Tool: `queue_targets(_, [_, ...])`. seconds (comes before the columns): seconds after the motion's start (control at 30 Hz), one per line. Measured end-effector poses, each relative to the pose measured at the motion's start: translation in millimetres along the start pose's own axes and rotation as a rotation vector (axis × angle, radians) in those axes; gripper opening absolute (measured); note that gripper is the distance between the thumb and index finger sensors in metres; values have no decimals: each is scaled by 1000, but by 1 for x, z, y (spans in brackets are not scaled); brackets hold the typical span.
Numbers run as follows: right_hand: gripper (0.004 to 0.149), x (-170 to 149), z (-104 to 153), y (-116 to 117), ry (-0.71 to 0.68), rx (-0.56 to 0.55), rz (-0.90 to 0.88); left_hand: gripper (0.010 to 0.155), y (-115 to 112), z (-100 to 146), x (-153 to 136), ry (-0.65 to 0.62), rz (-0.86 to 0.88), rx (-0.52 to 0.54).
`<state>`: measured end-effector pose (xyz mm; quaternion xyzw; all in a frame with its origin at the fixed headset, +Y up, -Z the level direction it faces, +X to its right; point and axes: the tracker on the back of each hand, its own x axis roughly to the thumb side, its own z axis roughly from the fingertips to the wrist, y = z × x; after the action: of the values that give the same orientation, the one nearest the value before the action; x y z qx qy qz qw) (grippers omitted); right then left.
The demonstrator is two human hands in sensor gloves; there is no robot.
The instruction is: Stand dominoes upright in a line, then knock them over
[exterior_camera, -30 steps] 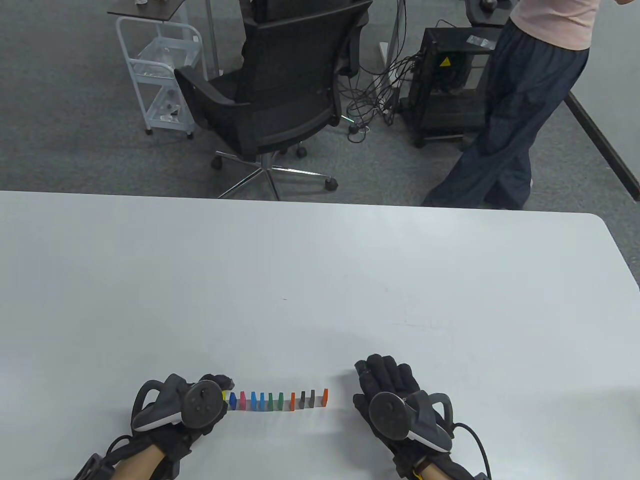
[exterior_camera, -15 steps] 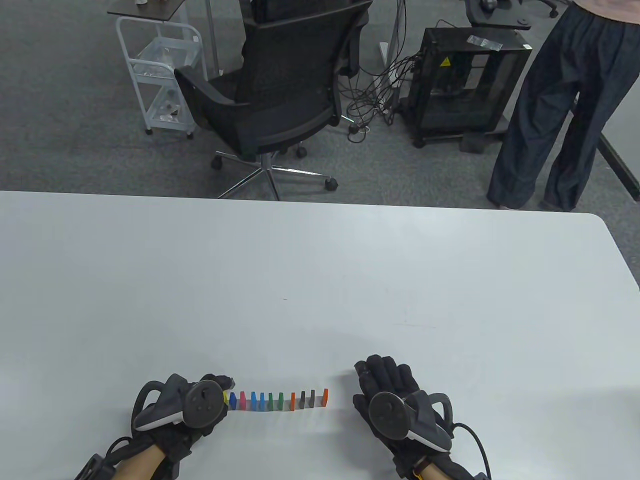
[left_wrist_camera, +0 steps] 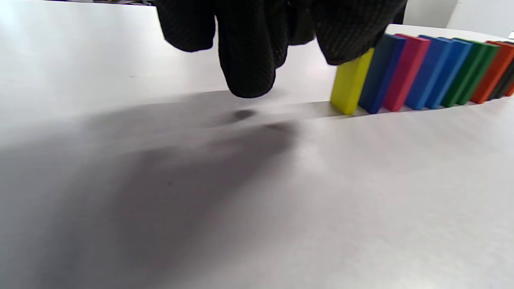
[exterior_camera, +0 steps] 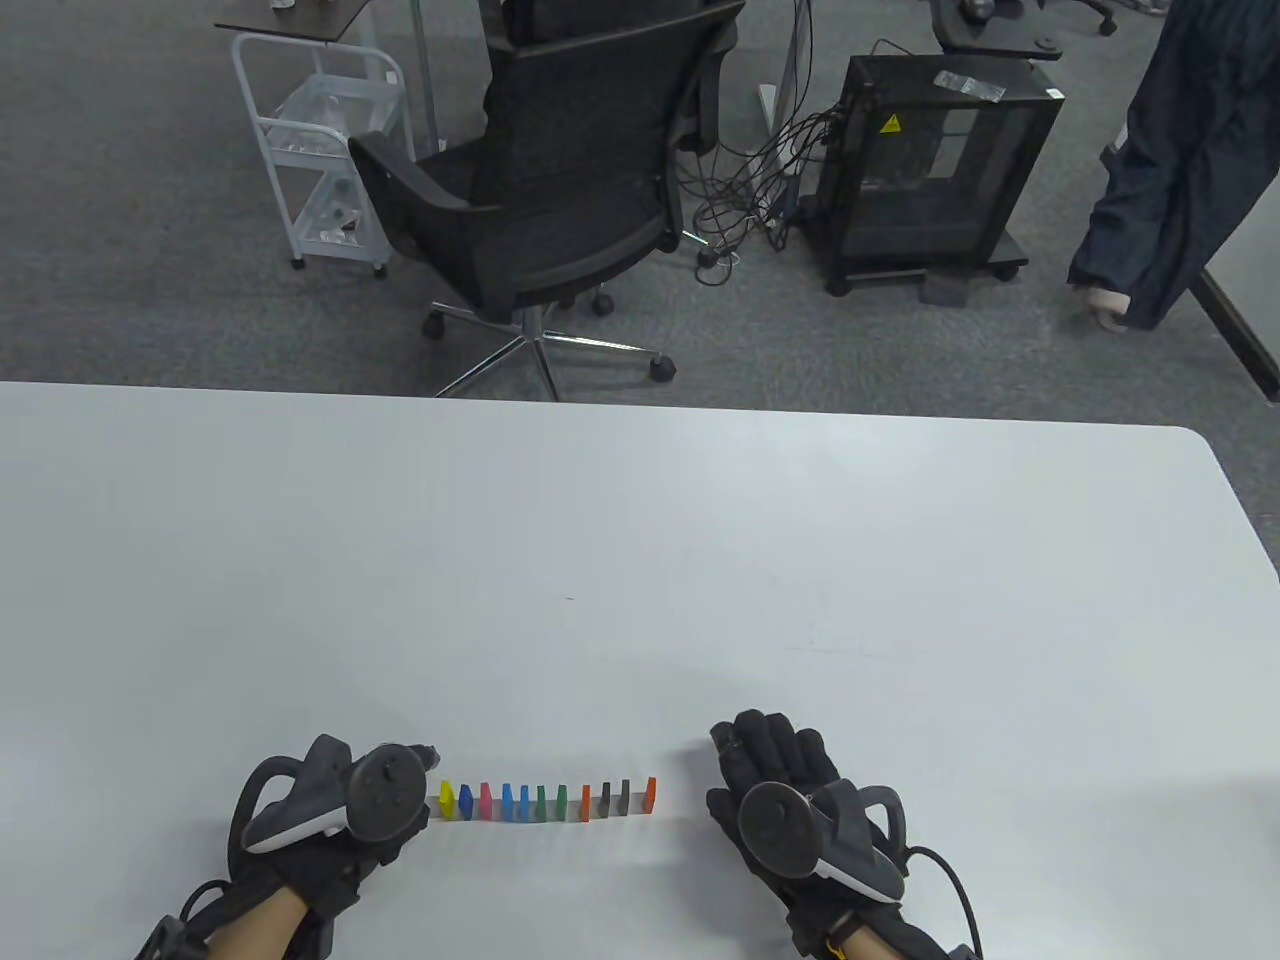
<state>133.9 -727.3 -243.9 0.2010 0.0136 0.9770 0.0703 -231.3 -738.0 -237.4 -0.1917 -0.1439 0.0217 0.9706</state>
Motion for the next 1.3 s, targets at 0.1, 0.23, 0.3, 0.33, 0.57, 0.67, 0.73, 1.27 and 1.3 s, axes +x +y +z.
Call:
queue_targets(0.1, [66,0,0,0,0,-2,0,38,-1,-1,-1,19,-13,12])
queue_targets(0.23, [66,0,0,0,1,-3,0,36,-1,0,4,-23,-37,39])
queue_targets(0.3, [66,0,0,0,1,-3,0,36,-2,-1,6,-38,-47,50])
queue_targets(0.33, [66,0,0,0,1,-3,0,36,-2,0,7,-42,-50,57])
queue_targets(0.57, [66,0,0,0,1,-3,0,36,-5,-2,13,-89,-74,77])
queue_targets(0.67, [66,0,0,0,1,-3,0,36,-6,-3,15,-95,-72,73])
queue_targets(0.73, [66,0,0,0,1,-3,0,36,-7,-3,15,-96,-74,71])
queue_targets(1.27, [66,-1,0,0,3,-1,2,43,1,5,7,-10,-68,273])
queue_targets(1.3, [66,-1,0,0,2,-1,2,46,2,7,6,4,-62,311])
